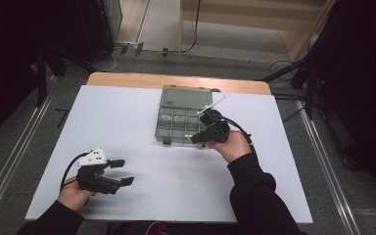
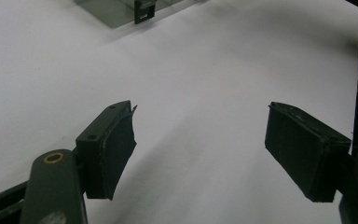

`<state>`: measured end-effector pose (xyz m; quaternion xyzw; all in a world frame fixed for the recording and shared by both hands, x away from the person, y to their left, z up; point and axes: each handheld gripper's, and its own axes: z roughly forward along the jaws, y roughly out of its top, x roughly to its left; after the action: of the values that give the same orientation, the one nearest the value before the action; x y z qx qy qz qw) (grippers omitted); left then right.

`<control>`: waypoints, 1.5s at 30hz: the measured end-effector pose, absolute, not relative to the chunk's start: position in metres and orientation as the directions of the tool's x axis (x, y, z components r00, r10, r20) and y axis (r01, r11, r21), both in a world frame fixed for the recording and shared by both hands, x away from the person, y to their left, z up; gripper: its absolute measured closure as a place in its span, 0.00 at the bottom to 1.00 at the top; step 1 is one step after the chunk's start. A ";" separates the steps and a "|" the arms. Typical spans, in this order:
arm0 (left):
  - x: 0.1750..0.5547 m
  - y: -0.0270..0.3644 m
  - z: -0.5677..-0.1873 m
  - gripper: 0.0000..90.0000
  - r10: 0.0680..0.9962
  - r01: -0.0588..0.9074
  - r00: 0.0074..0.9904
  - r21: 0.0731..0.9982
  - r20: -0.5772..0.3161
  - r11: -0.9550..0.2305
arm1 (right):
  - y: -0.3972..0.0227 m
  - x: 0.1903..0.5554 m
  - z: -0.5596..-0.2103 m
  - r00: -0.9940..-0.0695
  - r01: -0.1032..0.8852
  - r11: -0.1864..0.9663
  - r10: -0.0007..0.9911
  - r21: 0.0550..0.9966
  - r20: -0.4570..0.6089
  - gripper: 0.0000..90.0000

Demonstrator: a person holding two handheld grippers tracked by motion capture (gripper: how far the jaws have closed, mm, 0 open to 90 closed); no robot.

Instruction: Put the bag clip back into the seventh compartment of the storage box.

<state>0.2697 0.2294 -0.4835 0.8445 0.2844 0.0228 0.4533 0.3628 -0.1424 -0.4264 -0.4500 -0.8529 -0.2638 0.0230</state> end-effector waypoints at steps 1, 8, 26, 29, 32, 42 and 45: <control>0.270 0.229 -0.484 0.26 0.501 0.460 0.837 0.779 -0.220 -0.426 | -0.142 0.364 -0.427 -0.594 0.779 0.456 0.757 0.430 0.274 0.87; 0.270 0.230 -0.483 0.26 0.501 0.459 0.837 0.780 -0.218 -0.426 | -0.139 0.372 -0.429 -0.591 0.780 0.459 0.762 0.425 0.262 0.87; 0.270 0.231 -0.483 0.26 0.500 0.460 0.838 0.779 -0.221 -0.426 | -0.144 0.398 -0.439 -0.531 0.803 0.391 0.812 0.449 0.243 0.87; 0.270 0.231 -0.483 0.26 0.501 0.463 0.836 0.780 -0.225 -0.422 | -0.145 0.399 -0.439 -0.521 0.806 0.375 0.817 0.458 0.247 0.87; 0.270 0.231 -0.483 0.26 0.499 0.462 0.837 0.780 -0.225 -0.422 | -0.145 0.401 -0.441 -0.515 0.807 0.366 0.821 0.462 0.248 0.87; 0.269 0.232 -0.482 0.26 0.499 0.462 0.836 0.782 -0.227 -0.418 | -0.140 0.405 -0.450 -0.460 0.832 0.320 0.855 0.453 0.240 0.87; 0.270 0.231 -0.483 0.26 0.497 0.461 0.838 0.782 -0.227 -0.420 | -0.139 0.406 -0.452 -0.456 0.832 0.316 0.857 0.456 0.238 0.87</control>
<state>0.2696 0.2315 -0.4828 0.8424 0.2843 0.0198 0.4573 0.4055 -0.1386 -0.4524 -0.5209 -0.8109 -0.2657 -0.0239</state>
